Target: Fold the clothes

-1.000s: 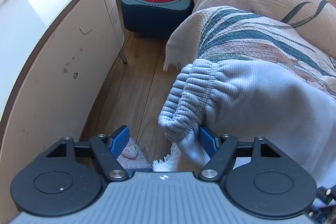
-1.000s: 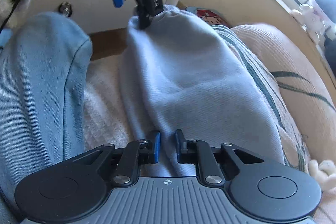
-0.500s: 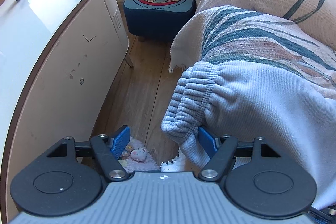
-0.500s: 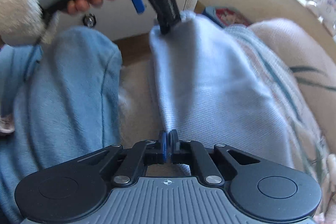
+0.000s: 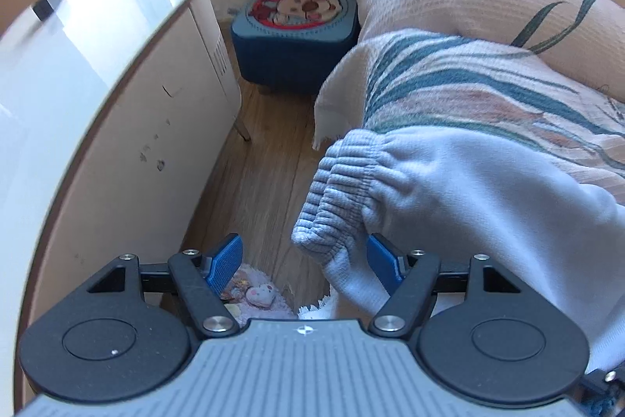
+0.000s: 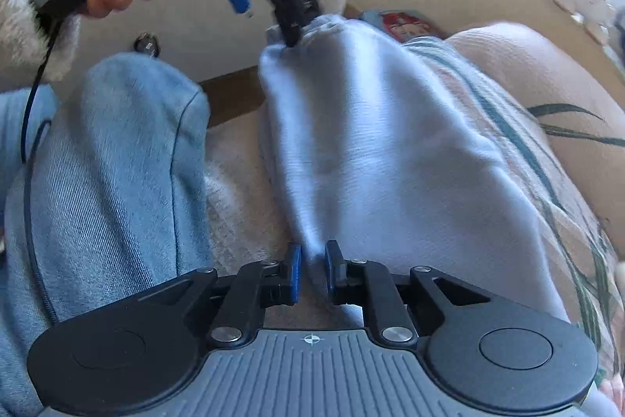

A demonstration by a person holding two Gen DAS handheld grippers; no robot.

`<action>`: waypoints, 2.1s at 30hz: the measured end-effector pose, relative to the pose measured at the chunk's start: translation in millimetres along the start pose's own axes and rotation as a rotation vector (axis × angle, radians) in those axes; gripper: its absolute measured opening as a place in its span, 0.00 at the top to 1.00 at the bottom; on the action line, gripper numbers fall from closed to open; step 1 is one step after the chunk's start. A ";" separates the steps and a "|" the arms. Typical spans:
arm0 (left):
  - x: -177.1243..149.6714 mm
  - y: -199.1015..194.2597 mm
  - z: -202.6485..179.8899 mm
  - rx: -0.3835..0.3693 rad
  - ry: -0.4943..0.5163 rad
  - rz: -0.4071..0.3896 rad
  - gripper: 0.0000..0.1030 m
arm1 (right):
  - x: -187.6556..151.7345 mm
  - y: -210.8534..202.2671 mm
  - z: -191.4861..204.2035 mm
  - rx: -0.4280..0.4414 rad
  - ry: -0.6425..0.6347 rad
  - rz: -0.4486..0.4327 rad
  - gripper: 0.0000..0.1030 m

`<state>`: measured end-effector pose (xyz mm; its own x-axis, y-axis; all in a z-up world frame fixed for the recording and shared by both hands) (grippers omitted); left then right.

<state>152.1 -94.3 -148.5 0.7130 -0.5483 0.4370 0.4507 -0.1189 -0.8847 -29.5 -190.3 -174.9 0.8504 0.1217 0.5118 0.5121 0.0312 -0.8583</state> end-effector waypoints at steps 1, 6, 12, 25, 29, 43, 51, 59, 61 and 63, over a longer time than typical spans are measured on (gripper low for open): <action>2.4 -7.4 -3.6 -0.003 0.006 -0.020 0.35 | 0.3 -6.0 -3.9 -0.010 0.028 -0.013 0.86; 19.7 -40.6 -50.7 -0.086 0.095 -0.110 0.35 | -8.4 -53.2 -46.5 -0.145 0.261 -0.104 0.85; 29.1 -61.1 -149.4 -0.275 0.295 -0.155 0.35 | -49.0 -136.0 -118.0 -0.396 0.637 -0.230 0.85; -2.2 -27.5 -170.8 -0.255 0.337 -0.034 0.35 | -162.0 -246.5 -225.0 -0.753 1.112 -0.351 0.69; -4.8 -23.3 -153.3 -0.246 0.291 -0.022 0.35 | -168.7 -229.9 -236.6 -0.665 1.213 -0.384 0.69; -6.5 -16.5 -150.4 -0.204 0.318 -0.012 0.35 | -162.0 -286.8 -216.4 -0.664 1.219 -0.586 0.93; -9.9 -14.7 -145.6 -0.179 0.319 -0.005 0.30 | -198.4 -262.6 -227.3 -0.677 1.294 -0.503 0.93; -9.1 -21.2 -143.9 -0.180 0.319 -0.005 0.30 | -223.2 -250.9 -236.0 -0.667 1.363 -0.479 0.84; -6.8 -30.2 -148.4 -0.198 0.332 -0.030 0.30 | -222.6 -259.7 -232.3 -0.636 1.389 -0.521 0.83; -3.3 -38.4 -155.1 -0.211 0.346 -0.059 0.30 | -225.8 -267.0 -230.7 -0.579 1.450 -0.573 0.82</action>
<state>49.1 -216.3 -141.1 0.4499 -0.7775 0.4393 0.3398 -0.3059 -0.8894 -330.4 -455.0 -53.0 -0.2226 -0.7474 0.6259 0.4692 -0.6449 -0.6033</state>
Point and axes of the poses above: each gripper's, at about its wrist camera, not at the fingertips, and y roughly the way its jaws point, z to its left, x to its top, the point moved 8 cm from there along y, roughly the way its jaws point, and after that the axes turned 13 degrees about y, right-handed, at the moved point
